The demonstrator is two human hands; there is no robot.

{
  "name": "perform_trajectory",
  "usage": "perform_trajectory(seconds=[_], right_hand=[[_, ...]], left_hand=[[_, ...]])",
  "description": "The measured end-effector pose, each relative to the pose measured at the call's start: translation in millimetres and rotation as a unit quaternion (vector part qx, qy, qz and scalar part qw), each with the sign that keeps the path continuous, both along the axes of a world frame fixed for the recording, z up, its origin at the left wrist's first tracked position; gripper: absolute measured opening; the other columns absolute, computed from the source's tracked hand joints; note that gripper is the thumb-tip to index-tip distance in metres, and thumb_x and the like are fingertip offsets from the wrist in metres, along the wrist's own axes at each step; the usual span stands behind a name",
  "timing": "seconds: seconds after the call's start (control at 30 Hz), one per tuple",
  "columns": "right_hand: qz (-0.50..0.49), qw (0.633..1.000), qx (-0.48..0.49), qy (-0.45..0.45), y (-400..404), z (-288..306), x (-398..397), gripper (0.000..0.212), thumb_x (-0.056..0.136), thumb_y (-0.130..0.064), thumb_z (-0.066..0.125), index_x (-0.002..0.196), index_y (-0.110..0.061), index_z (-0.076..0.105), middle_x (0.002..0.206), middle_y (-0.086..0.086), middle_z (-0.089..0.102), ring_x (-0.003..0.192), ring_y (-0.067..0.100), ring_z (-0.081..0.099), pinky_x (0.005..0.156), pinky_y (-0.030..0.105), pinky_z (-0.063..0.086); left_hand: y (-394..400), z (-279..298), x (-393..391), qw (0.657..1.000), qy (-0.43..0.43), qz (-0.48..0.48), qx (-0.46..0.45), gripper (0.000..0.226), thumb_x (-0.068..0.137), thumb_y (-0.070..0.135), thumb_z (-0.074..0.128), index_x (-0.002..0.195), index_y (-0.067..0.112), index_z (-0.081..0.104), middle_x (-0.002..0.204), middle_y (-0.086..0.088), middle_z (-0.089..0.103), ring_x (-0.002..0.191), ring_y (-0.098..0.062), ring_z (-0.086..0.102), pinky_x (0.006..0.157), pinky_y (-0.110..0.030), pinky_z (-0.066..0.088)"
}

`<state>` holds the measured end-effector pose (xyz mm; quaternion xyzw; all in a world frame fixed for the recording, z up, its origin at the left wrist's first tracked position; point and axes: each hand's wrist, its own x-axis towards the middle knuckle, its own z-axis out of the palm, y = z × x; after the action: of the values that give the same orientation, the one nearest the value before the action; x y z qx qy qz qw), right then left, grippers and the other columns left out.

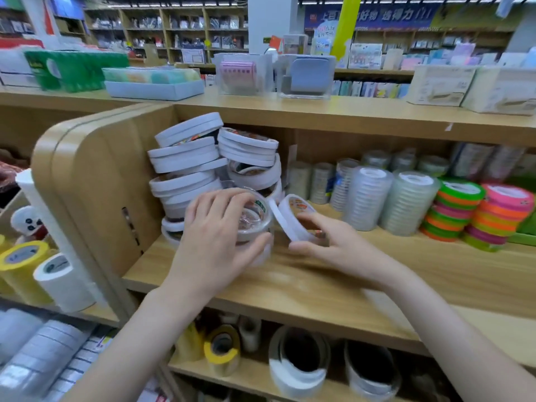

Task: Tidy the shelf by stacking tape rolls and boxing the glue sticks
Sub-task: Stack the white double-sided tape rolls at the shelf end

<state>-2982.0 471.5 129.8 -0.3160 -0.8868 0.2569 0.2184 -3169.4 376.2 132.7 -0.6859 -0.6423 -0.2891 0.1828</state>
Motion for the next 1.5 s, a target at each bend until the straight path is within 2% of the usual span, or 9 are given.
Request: perform_trajectory(seconds=[0.13, 0.27, 0.43, 0.53, 0.67, 0.87, 1.2, 1.4, 1.5], right_hand=[[-0.037, 0.998, -0.005, 0.041, 1, -6, -8, 0.027, 0.074, -0.031, 0.075, 0.095, -0.018, 0.063, 0.086, -0.001, 0.064, 0.081, 0.017, 0.056, 0.075, 0.033, 0.042], [-0.054, 0.995, 0.082, 0.033, -4, 6, 9, 0.021, 0.071, -0.026, 0.077, 0.073, -0.024, 0.056, 0.065, -0.009, 0.054, 0.064, 0.009, 0.046, 0.06, 0.017, 0.033], [-0.08, 0.959, 0.19, -0.197, -9, 10, 36, 0.029, 0.075, -0.037, 0.072, 0.074, -0.024, 0.046, 0.069, -0.008, 0.046, 0.074, 0.016, 0.049, 0.065, 0.026, 0.029], [-0.05, 0.993, 0.032, -0.103, -10, 12, 39, 0.023, 0.075, -0.03, 0.074, 0.068, -0.017, 0.056, 0.067, -0.003, 0.058, 0.063, 0.009, 0.049, 0.061, 0.023, 0.036], [-0.066, 0.995, 0.075, 0.013, -2, 21, 52, 0.01, 0.079, -0.02, 0.07, 0.07, -0.02, 0.064, 0.076, -0.006, 0.065, 0.072, 0.004, 0.057, 0.071, 0.022, 0.043], [-0.007, 0.983, 0.144, -0.118, -6, 11, 54, 0.014, 0.078, -0.029, 0.071, 0.083, -0.016, 0.07, 0.084, -0.002, 0.065, 0.079, 0.012, 0.057, 0.076, 0.028, 0.044], [-0.088, 0.974, 0.205, -0.041, -11, 25, 105, 0.006, 0.075, -0.011, 0.074, 0.075, -0.009, 0.068, 0.074, -0.003, 0.062, 0.068, 0.005, 0.053, 0.068, 0.007, 0.037], [-0.118, 0.981, 0.142, 0.061, -10, 8, 96, 0.009, 0.081, -0.017, 0.069, 0.076, -0.019, 0.061, 0.075, -0.003, 0.061, 0.069, 0.001, 0.055, 0.064, 0.009, 0.038], [-0.152, 0.965, 0.214, -0.023, -13, 15, 104, 0.007, 0.082, -0.014, 0.066, 0.079, -0.014, 0.061, 0.079, -0.001, 0.057, 0.072, 0.009, 0.052, 0.065, 0.02, 0.036]], left_hand=[[-5, -6, -25, 0.997, 0.059, -0.029, -0.048, 0.04, 0.081, 0.049, 0.046, 0.094, 0.016, 0.064, 0.094, 0.002, 0.064, 0.098, -0.018, 0.052, 0.095, -0.033, 0.027], [-1, -3, -32, 0.995, 0.07, -0.048, -0.048, 0.032, 0.074, 0.046, 0.053, 0.081, 0.017, 0.066, 0.076, 0.007, 0.064, 0.084, -0.02, 0.058, 0.09, -0.031, 0.026], [3, 11, -28, 0.993, 0.038, -0.056, -0.096, 0.024, 0.077, 0.036, 0.071, 0.092, 0.018, 0.067, 0.084, 0.006, 0.06, 0.096, -0.019, 0.051, 0.094, -0.026, 0.019], [3, 19, -29, 0.991, -0.052, -0.089, -0.091, 0.024, 0.081, 0.033, 0.067, 0.099, 0.018, 0.067, 0.091, 0.008, 0.059, 0.099, -0.013, 0.048, 0.09, -0.025, 0.025], [3, 26, -26, 0.989, -0.063, -0.104, -0.08, 0.021, 0.081, 0.032, 0.067, 0.097, 0.02, 0.068, 0.09, 0.008, 0.062, 0.094, -0.013, 0.049, 0.086, -0.026, 0.03], [4, 14, -11, 0.997, 0.039, -0.069, -0.011, 0.02, 0.074, 0.027, 0.074, 0.088, 0.013, 0.07, 0.08, 0.002, 0.067, 0.085, -0.025, 0.059, 0.088, -0.035, 0.029], [8, 12, 27, 0.983, -0.065, -0.171, 0.008, 0.03, 0.076, 0.037, 0.06, 0.093, 0.014, 0.07, 0.082, 0.012, 0.057, 0.082, -0.004, 0.043, 0.078, -0.017, 0.031], [18, 0, 39, 0.985, -0.079, -0.153, -0.023, 0.025, 0.077, 0.027, 0.073, 0.097, 0.011, 0.07, 0.085, 0.003, 0.063, 0.086, -0.015, 0.05, 0.083, -0.035, 0.039], [18, -2, 39, 0.983, -0.103, -0.142, -0.045, 0.026, 0.079, 0.03, 0.069, 0.102, 0.016, 0.069, 0.091, 0.005, 0.06, 0.091, -0.012, 0.048, 0.085, -0.028, 0.032]])
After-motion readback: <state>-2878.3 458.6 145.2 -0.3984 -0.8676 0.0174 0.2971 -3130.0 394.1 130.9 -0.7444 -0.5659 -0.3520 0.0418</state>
